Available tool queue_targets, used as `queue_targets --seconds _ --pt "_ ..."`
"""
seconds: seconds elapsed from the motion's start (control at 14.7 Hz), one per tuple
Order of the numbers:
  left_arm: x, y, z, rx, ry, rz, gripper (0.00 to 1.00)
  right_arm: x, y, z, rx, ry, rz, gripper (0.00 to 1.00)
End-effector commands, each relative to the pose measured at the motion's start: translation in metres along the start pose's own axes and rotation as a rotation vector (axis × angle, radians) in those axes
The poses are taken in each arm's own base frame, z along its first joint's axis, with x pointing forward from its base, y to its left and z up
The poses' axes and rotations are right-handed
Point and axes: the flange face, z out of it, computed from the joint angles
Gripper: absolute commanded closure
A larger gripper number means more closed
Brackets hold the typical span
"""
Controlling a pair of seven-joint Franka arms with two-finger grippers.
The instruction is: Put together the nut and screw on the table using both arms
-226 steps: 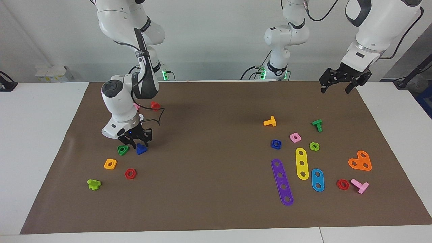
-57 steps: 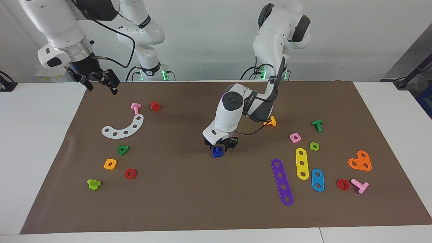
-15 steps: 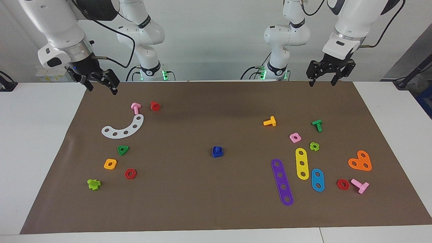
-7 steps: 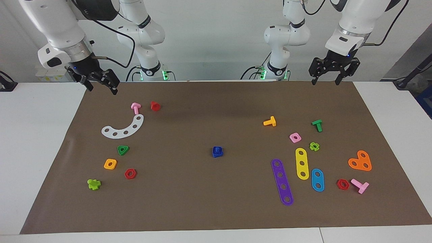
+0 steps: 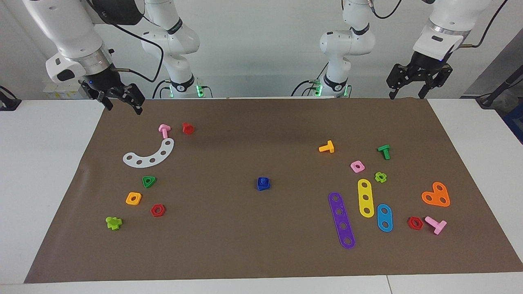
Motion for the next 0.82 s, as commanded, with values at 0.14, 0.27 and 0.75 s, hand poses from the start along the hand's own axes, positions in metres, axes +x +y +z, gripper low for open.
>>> queue_targets --seconds 0.14,0.27,0.75 --pt "0.0 0.008 -0.004 0.025 -0.023 0.0 0.04 -0.008 0.003 0.0 0.005 -0.001 -0.025 0.0" --pt "-0.001 0.001 -0.002 0.025 -0.028 -0.008 0.0 -0.007 0.003 0.0 0.005 0.001 -0.024 0.0" --pt "-0.007 -0.003 0.009 0.029 -0.046 -0.01 0.0 -0.008 0.003 0.0 0.005 -0.001 -0.025 0.0"
